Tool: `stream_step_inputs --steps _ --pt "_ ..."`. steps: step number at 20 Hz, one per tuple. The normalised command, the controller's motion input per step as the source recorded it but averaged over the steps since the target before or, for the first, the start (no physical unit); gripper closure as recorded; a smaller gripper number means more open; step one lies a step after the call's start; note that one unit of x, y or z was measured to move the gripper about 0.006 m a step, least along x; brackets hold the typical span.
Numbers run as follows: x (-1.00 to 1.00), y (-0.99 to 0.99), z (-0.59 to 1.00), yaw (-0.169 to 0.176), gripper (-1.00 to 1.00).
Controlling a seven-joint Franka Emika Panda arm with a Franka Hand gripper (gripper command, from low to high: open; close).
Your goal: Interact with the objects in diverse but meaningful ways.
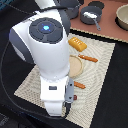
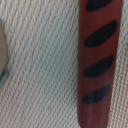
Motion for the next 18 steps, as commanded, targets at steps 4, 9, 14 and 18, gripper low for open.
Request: stream_step_inputs --steps 4,9,14,18 --pt "0.43 -0.13 0.0 0.0 1.0" --pt "0.43 -0.12 0.0 0.0 1.0" --pt "0.43 -0.13 0.0 0.0 1.0" --pt "0.4 -0.17 0.1 0.0 1.0"
